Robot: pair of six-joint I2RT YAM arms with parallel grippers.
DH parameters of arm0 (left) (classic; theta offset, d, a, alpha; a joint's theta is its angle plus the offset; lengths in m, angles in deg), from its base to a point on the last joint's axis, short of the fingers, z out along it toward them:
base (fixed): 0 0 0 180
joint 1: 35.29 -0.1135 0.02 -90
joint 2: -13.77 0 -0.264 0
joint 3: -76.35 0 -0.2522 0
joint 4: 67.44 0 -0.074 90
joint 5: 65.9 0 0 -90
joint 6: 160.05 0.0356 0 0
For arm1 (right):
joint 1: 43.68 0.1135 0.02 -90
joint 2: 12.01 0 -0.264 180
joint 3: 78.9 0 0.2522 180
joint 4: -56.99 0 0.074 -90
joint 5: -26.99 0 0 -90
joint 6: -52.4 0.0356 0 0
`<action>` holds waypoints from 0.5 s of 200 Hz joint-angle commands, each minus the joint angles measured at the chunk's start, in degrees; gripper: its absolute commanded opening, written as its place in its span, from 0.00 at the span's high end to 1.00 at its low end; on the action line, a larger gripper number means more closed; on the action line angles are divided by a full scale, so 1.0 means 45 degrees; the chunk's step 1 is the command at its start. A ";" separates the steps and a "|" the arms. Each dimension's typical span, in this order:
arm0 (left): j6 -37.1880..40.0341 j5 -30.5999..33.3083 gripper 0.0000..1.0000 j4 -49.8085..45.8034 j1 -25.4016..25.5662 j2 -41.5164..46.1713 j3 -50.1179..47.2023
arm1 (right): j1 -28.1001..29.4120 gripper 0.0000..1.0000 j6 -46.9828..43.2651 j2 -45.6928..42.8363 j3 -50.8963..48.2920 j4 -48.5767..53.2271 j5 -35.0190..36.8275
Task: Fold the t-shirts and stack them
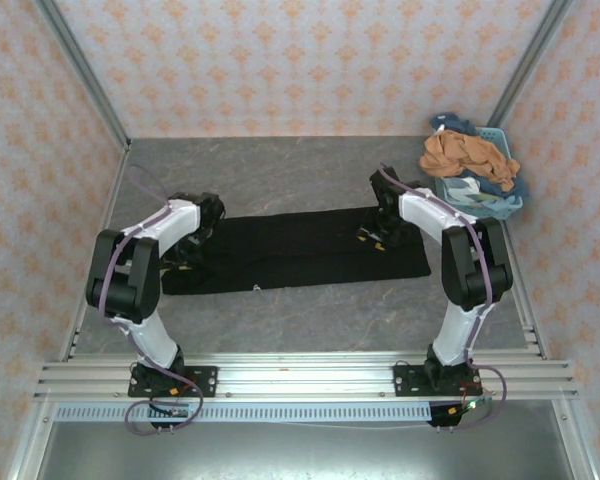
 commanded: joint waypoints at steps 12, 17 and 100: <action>-0.1143 -0.1863 0.56 -0.0362 -0.0032 0.2097 0.1104 | -0.0264 0.56 -0.0402 -0.0665 0.0162 0.0347 0.0658; -0.1347 -0.2452 0.57 -0.0126 -0.0032 0.2163 0.1132 | -0.0300 0.56 -0.0456 -0.0618 0.0190 0.0319 0.0644; -0.1487 -0.4381 0.81 0.1346 -0.0766 -0.2050 0.2087 | -0.0716 0.57 -0.1030 0.0558 0.0887 0.0461 0.1051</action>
